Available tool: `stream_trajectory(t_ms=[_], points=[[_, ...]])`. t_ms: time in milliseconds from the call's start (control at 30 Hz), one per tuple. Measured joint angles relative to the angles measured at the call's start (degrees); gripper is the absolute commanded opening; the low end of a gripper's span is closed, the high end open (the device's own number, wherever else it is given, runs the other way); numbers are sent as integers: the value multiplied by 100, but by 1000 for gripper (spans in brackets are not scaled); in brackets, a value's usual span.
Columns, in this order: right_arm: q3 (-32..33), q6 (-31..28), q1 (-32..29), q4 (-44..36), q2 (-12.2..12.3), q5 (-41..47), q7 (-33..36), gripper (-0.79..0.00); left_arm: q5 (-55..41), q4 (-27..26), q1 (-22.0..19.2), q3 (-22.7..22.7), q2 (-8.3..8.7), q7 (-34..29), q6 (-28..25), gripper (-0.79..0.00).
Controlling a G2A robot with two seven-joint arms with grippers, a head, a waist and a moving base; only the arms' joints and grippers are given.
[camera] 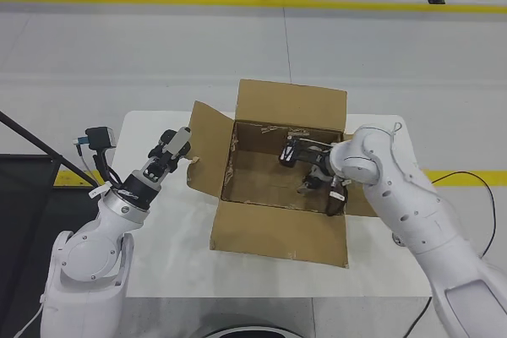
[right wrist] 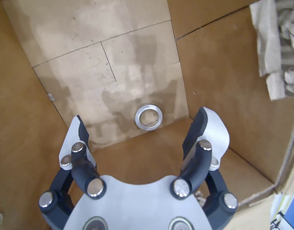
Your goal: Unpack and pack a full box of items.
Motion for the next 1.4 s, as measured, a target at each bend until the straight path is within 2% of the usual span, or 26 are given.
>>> stream_trajectory(t_ms=[467,533,733,933,1033,1400], points=[[-1656,108,973,1404,-454,144,108,-3,0,0,0,0,0,0,0,0],[-1896,124,1109,1579,-521,268,124,-55,0,0,0,0,0,0,0,0],[-2553,62,1479,2073,-690,711,63,-132,0,0,0,0,0,0,0,0],[-3118,-20,1759,2440,-840,1093,-20,-129,0,0,0,0,0,0,0,0],[-3281,-52,1822,2562,-909,1211,-52,-129,0,0,0,0,0,0,0,0],[-3274,-241,1759,2881,-1121,962,-241,-209,0,0,0,0,0,0,0,0]])
